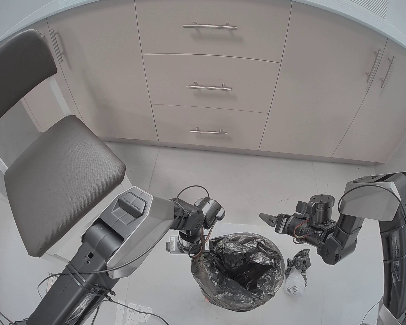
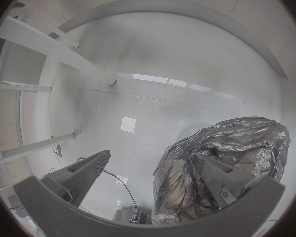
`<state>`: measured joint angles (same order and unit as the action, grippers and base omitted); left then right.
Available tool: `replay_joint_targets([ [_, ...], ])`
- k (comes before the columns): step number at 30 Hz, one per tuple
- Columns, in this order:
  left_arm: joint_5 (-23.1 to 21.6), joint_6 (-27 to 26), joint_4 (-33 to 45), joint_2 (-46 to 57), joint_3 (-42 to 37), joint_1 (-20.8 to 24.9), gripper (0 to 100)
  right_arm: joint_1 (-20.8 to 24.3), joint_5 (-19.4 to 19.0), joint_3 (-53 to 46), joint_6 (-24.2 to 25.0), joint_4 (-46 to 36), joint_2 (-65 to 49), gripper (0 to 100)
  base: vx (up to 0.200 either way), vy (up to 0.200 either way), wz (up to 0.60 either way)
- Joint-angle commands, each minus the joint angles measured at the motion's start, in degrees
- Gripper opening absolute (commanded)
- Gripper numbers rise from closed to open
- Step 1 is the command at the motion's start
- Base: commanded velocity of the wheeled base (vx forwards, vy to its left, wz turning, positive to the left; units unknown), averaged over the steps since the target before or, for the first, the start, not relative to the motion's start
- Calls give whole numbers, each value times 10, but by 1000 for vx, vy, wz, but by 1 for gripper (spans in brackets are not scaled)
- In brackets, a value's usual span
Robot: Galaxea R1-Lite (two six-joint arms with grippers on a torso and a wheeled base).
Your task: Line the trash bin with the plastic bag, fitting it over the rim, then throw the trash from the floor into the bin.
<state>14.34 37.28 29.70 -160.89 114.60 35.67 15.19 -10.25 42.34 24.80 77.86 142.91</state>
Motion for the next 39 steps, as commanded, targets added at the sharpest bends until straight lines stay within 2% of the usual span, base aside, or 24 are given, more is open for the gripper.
replay_joint_targets([
  [1,0,13,3,-1,0,1,100,0,-2,-5,-2,0,-1,100,0,0,0],
  [5,0,44,16,18,0,5,100,0,-7,-27,-17,-2,-11,100,0,0,0],
  [7,-4,61,37,40,0,12,100,-2,-22,-43,-44,-10,-22,100,0,0,0],
  [10,-12,70,47,52,0,17,100,-5,-30,-53,-59,-16,-29,100,0,0,0],
  [12,-41,89,77,80,0,31,100,-10,-55,-74,-92,-26,-45,100,0,0,0],
  [18,-73,95,115,107,0,48,100,-10,-59,-88,-151,-67,-48,100,0,0,0],
  [27,-79,94,135,88,0,52,100,3,-59,-85,-161,-74,-25,100,0,0,0],
  [39,-74,97,99,51,0,74,100,3,-60,-80,-162,-48,-14,100,0,0,0],
])
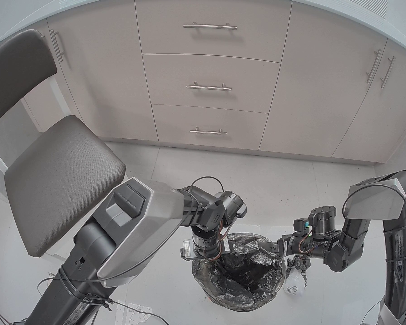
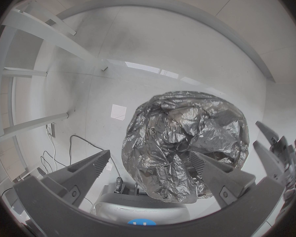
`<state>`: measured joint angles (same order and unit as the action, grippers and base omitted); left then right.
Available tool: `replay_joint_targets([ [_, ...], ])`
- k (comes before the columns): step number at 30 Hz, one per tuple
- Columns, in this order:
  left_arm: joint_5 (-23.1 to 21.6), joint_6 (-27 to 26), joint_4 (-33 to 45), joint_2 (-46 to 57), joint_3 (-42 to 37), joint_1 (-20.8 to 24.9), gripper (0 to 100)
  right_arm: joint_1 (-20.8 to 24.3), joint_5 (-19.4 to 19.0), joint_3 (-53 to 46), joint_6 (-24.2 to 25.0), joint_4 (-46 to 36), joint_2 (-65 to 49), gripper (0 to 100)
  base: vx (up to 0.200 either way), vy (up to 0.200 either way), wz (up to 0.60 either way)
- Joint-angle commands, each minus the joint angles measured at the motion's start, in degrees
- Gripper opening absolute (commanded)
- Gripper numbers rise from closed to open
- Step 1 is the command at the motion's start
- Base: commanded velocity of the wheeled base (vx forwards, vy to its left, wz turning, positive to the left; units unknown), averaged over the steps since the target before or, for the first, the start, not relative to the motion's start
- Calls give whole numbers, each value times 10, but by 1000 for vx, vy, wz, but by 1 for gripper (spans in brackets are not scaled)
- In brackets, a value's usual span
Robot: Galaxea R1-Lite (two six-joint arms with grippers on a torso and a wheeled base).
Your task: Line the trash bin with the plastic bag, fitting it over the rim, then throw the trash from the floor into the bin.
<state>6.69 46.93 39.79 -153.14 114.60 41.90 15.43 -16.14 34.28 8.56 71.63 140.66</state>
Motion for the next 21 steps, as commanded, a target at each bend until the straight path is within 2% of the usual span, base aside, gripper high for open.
replay_joint_targets([
  [1,4,0,0,-36,0,14,100,0,-1,1,1,23,12,100,0,0,0],
  [9,28,-4,52,-136,0,29,100,0,-1,-1,3,49,19,100,0,0,0],
  [21,29,-5,47,-114,0,34,100,0,-1,1,4,51,20,100,0,0,0],
])
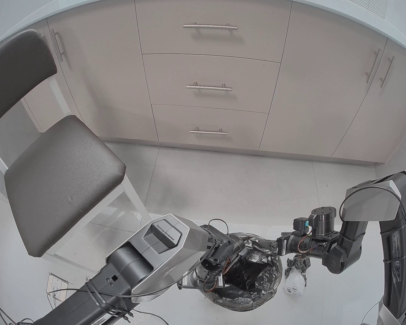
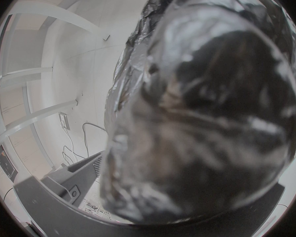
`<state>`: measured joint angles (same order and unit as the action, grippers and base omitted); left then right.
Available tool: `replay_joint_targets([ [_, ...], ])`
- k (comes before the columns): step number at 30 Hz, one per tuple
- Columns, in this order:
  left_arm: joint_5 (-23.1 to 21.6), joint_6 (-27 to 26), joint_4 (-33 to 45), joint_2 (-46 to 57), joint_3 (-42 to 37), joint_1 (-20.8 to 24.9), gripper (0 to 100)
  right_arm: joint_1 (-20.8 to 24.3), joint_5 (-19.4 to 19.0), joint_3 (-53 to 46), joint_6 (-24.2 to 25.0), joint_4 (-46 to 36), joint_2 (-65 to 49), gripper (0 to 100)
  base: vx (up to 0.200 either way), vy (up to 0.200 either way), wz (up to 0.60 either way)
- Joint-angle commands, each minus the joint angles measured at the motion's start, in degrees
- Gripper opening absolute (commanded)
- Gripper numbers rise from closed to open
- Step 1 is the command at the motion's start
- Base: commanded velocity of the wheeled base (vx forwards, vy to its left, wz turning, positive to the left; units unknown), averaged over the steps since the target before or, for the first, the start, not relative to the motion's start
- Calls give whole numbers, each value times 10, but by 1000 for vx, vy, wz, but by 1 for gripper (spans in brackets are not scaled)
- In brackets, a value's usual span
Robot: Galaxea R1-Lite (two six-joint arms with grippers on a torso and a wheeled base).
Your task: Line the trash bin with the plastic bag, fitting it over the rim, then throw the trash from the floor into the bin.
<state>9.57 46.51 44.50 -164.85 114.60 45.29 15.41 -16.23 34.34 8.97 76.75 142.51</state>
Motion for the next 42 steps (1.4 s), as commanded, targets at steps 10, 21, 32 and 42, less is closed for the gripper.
replay_joint_targets([
  [10,1,-5,-10,41,0,2,100,1,0,1,-1,0,2,100,0,0,0],
  [21,2,-15,-6,146,0,39,100,0,0,0,1,13,7,100,0,0,0],
  [32,169,-173,80,334,0,141,100,-6,0,-14,4,54,20,100,0,0,0],
  [42,291,-286,241,528,0,176,100,-13,0,-20,28,75,20,100,0,0,0],
])
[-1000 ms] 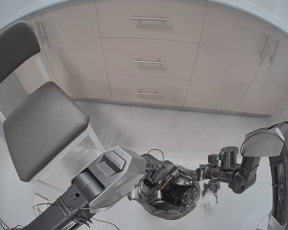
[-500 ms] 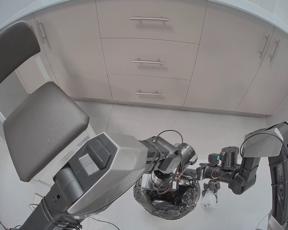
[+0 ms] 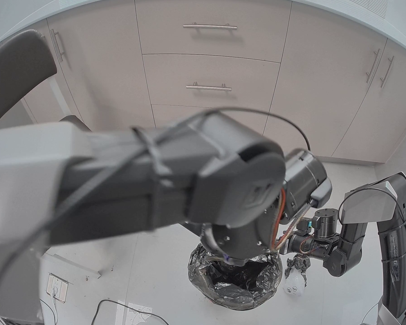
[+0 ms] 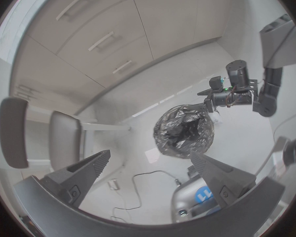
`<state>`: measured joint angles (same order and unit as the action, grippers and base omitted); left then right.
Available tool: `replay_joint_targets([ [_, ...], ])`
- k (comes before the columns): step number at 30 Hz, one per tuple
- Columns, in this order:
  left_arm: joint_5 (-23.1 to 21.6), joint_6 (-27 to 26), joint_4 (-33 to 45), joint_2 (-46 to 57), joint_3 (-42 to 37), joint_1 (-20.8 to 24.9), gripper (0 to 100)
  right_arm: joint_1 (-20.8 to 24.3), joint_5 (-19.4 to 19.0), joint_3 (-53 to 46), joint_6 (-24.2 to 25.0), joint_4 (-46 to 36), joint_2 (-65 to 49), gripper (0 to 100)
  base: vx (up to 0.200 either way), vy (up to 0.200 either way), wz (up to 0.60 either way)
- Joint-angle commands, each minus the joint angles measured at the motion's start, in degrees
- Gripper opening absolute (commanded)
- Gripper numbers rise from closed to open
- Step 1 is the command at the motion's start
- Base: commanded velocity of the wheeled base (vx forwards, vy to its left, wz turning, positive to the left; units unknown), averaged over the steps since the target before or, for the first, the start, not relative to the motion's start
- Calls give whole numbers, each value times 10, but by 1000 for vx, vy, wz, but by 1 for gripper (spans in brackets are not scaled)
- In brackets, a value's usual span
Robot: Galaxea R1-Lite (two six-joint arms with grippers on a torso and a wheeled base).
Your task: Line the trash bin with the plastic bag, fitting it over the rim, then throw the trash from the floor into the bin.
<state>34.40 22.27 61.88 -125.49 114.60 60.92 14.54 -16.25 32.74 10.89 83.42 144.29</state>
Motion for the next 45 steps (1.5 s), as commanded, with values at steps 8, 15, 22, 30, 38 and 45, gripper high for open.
replay_joint_targets([
  [8,69,-46,178,285,0,-92,100,-4,1,-4,10,10,4,100,0,0,0],
  [15,75,-35,279,438,0,-355,100,-7,2,-4,10,10,5,100,0,0,0],
  [22,78,-36,276,668,0,-458,100,-11,3,-4,10,10,5,100,0,0,0],
  [30,80,-127,226,989,-55,-556,100,-13,3,-4,10,10,6,100,0,0,0],
  [38,35,-266,-87,1241,-539,-620,100,-13,5,-4,10,10,6,100,0,0,0],
  [45,-33,-224,-206,1255,-700,-612,100,-13,5,-6,9,21,9,100,0,0,0],
])
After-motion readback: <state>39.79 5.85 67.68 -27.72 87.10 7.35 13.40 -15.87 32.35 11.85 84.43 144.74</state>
